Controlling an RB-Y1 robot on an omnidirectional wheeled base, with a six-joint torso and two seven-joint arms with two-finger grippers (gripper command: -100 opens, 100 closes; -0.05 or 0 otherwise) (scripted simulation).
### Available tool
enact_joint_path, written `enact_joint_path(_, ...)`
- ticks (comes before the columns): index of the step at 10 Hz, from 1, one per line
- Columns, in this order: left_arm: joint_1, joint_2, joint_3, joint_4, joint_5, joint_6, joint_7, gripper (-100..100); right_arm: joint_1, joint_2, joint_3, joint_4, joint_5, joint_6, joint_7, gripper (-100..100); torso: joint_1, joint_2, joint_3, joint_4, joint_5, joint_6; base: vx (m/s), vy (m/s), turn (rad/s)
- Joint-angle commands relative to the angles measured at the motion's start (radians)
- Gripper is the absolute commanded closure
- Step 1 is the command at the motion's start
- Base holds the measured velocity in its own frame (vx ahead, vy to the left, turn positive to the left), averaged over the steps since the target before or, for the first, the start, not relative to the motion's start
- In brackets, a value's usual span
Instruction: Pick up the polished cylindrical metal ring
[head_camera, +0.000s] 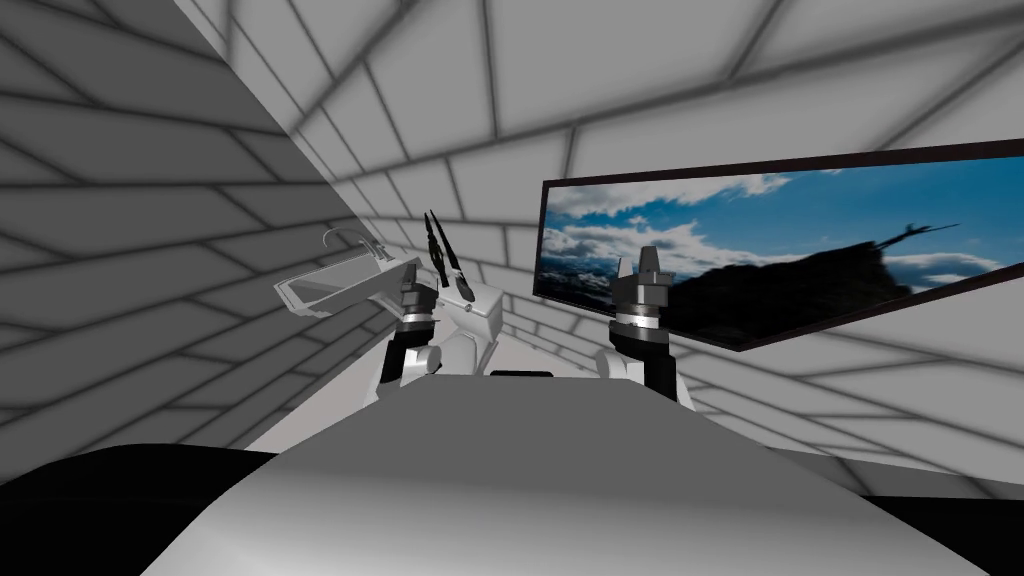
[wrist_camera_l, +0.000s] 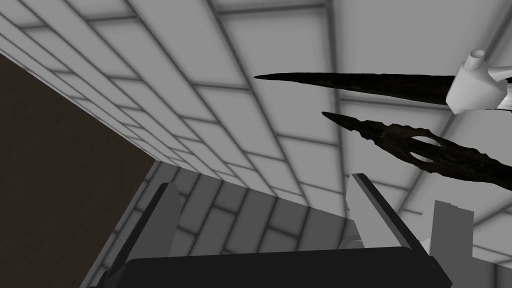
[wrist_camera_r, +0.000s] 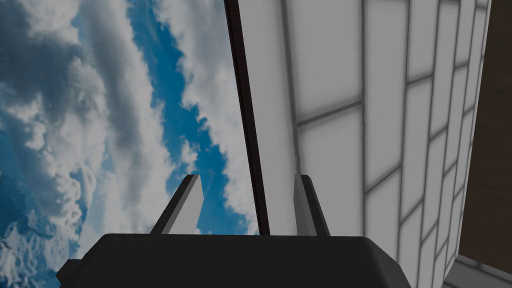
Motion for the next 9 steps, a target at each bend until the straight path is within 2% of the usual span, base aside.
enact_joint_path(1, -0.015, 0.004, 0.018, 0.017, 0.01, 0.046, -0.002, -100, 0.0, 0.0, 0.0, 0.0, 0.0, 0.0, 0.0, 0, 0.0, 0.0, 0.0, 0.0, 0.0, 0.0, 0.002, -0.031, -0.067)
enact_joint_path(2, -0.025, 0.006, 0.033, 0.031, 0.019, 0.07, -0.003, -100, 0.0, 0.0, 0.0, 0.0, 0.0, 0.0, 0.0, 0, 0.0, 0.0, 0.0, 0.0, 0.0, 0.0, 0.005, -0.048, -0.137)
enact_joint_path(3, -0.025, 0.006, 0.033, 0.031, 0.019, 0.081, -0.003, -100, 0.0, 0.0, 0.0, 0.0, 0.0, 0.0, 0.0, 0, -0.001, 0.0, 0.0, 0.0, 0.0, 0.0, 0.004, -0.041, -0.046)
enact_joint_path(5, -0.042, 0.01, 0.062, 0.058, 0.037, 0.142, -0.003, -100, 0.0, 0.0, 0.0, 0.0, 0.0, 0.0, 0.0, 0, -0.001, 0.0, 0.0, 0.0, 0.0, 0.0, 0.004, -0.054, -0.098)
enact_joint_path(6, -0.042, 0.01, 0.062, 0.058, 0.037, 0.152, -0.003, -100, 0.0, 0.0, 0.0, 0.0, 0.0, 0.0, 0.0, 0, -0.002, 0.0, 0.0, 0.0, 0.0, 0.0, 0.006, -0.04, -0.031)
enact_joint_path(7, -0.05, 0.011, 0.076, 0.072, 0.047, 0.185, -0.002, -100, 0.0, 0.0, 0.0, 0.0, 0.0, 0.0, 0.0, 0, -0.001, 0.0, 0.0, 0.0, 0.0, 0.0, 0.006, -0.044, -0.063)
enact_joint_path(8, -0.05, 0.011, 0.076, 0.072, 0.047, 0.189, -0.002, -100, 0.0, 0.0, 0.0, 0.0, 0.0, 0.0, 0.0, 0, -0.001, 0.0, 0.0, 0.0, 0.0, 0.0, 0.005, -0.032, -0.031)
enact_joint_path(9, -0.056, 0.012, 0.089, 0.085, 0.056, 0.226, 0.0, -100, 0.0, 0.0, 0.0, 0.0, 0.0, 0.0, 0.0, 0, 0.0, 0.0, 0.0, 0.0, 0.0, 0.0, 0.014, -0.035, -0.066)
